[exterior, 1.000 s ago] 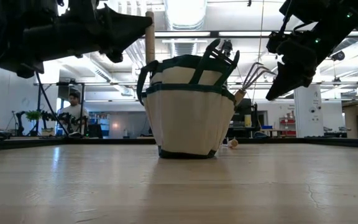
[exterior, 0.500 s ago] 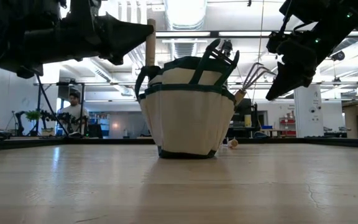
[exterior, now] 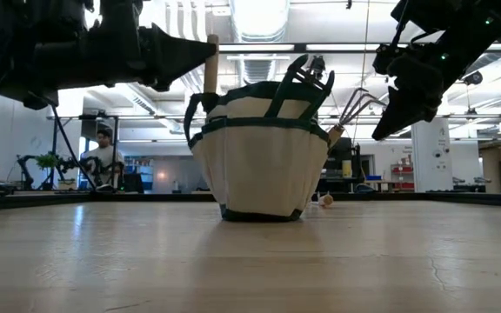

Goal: Pick & Place Garden tools in Gardening bag
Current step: Put the light brown trowel into the white gardening bag

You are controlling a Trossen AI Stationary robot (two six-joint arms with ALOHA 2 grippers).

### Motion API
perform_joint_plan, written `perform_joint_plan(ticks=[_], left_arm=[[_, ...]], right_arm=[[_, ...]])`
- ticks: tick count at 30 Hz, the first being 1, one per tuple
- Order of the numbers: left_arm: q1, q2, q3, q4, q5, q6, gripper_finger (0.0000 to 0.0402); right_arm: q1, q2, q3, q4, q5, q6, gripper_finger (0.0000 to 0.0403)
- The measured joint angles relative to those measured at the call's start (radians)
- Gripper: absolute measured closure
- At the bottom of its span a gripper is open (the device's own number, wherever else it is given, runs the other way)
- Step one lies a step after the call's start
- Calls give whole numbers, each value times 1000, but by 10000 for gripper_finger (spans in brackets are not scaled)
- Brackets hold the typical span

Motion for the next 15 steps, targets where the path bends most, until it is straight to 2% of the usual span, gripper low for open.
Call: perform_joint_plan(ticks=[9, 15], left_arm=[[1, 0, 0, -6, 232, 13, 342], [1, 0, 0, -14, 236, 14, 342]], right_arm=[[0, 0, 0, 0, 0, 0, 394], [0, 0, 0, 0, 0, 0, 394]])
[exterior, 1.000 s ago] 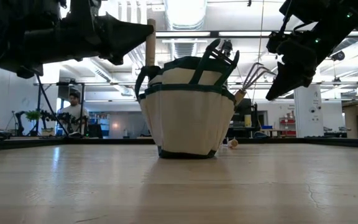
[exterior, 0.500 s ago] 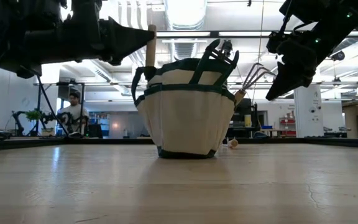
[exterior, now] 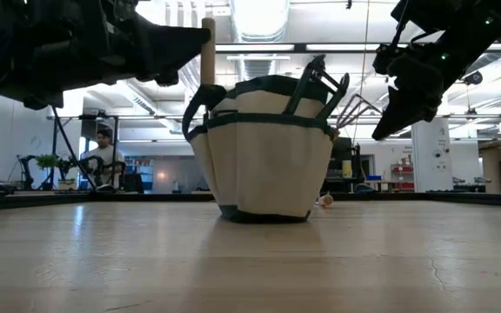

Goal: Pick & Place Garden tools in Gardening bag
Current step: Put the light brown trowel into the white gardening bag

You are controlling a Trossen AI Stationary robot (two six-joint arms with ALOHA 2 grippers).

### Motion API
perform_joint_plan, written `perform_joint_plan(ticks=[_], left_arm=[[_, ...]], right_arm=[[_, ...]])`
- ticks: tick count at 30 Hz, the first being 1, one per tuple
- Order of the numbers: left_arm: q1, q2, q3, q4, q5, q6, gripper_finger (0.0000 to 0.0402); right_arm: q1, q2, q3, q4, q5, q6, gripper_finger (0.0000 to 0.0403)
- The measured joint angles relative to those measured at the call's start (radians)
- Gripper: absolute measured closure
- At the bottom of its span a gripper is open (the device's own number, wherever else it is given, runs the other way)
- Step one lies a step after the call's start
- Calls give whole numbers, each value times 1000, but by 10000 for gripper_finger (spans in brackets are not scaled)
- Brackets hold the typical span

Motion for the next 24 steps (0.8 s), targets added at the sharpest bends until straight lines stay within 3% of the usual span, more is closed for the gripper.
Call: perform_joint_plan(ticks=[7, 15, 20, 24], left_arm=[[-1, 0, 0, -59, -110, 30, 342], [0, 0, 15, -94, 49, 45, 342], [-1, -1, 35, -170, -60, 46, 342], [-1, -1, 55, -200, -13, 56, 342]], right_arm=[[0, 0, 0, 0, 0, 0, 394], [0, 0, 0, 0, 0, 0, 394], [0, 0, 0, 0, 0, 0, 394], [0, 0, 0, 0, 0, 0, 394]])
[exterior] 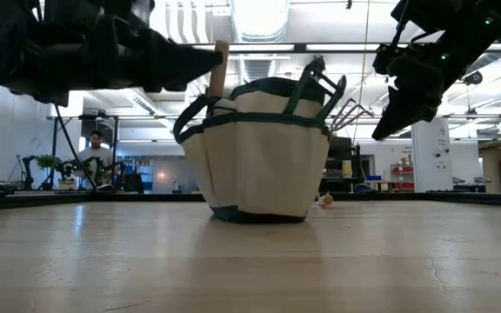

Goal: Pick & Place Garden tools in Gardening bag
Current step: Put the light brown trowel into the white gardening bag

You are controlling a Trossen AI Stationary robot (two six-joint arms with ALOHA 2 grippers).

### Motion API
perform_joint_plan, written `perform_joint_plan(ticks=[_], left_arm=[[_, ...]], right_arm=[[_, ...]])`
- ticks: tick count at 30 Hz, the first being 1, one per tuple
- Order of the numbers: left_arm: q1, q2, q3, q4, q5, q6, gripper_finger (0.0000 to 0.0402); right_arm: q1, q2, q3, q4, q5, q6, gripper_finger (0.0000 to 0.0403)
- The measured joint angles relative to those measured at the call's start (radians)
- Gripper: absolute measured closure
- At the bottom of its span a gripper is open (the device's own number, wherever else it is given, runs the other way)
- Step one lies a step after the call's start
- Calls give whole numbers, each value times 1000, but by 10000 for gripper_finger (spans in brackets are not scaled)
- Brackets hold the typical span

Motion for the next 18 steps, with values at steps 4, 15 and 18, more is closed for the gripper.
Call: perform_joint_plan(ticks=[4, 15, 18], left_arm=[[-1, 0, 9, 4, 20, 5, 342], [-1, 0, 9, -5, 20, -45, 341], [-1, 0, 12, -8, 20, -77, 302]], right_arm=[[0, 0, 0, 0, 0, 0, 394], [0, 0, 0, -1, 0, 0, 394], [0, 0, 0, -2, 0, 0, 394]])
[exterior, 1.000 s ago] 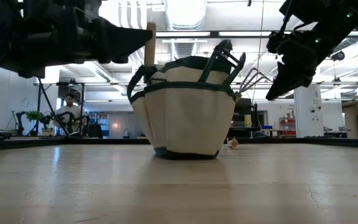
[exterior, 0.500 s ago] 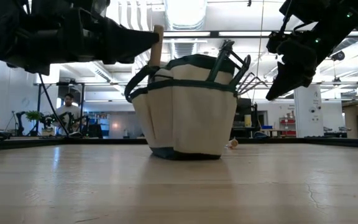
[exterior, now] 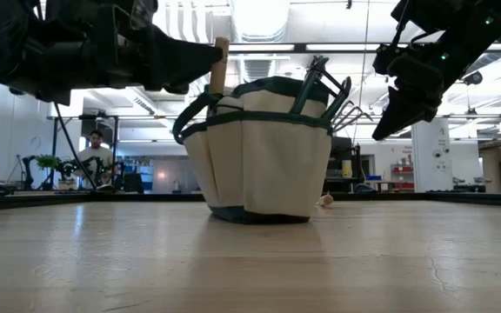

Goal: Pick & Place Garden tools in Gardening bag
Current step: Put the light brown trowel into the white gardening bag, then put the light brown hand rake into the white gardening bag

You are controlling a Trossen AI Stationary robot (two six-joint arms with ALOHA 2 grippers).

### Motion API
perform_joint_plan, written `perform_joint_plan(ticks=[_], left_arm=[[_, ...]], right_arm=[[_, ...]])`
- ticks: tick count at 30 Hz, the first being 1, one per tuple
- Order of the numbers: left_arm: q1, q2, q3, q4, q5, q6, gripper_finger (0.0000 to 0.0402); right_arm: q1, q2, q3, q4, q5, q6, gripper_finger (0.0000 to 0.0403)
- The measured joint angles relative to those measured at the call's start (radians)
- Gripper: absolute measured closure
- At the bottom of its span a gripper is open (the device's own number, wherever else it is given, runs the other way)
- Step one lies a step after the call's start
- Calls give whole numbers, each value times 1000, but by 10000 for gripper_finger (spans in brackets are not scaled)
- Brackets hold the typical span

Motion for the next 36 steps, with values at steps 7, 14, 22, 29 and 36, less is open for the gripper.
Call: perform_joint_plan(ticks=[7, 14, 22, 29, 36], left_arm=[[0, 0, 9, -2, -5, -51, 206], [0, -14, 10, -1, -53, -106, 172], [0, -96, 10, -1, -86, -171, 155], [0, -200, 10, -59, -89, -220, 147], [-1, -324, 9, -173, -89, -268, 147]], right_arm=[[0, 0, 0, -1, 0, 0, 394], [0, 0, 0, -2, 0, 0, 394], [0, 0, 0, -2, 0, 0, 394], [0, 0, 0, -2, 0, 0, 394], [0, 0, 0, -2, -19, 0, 394]])
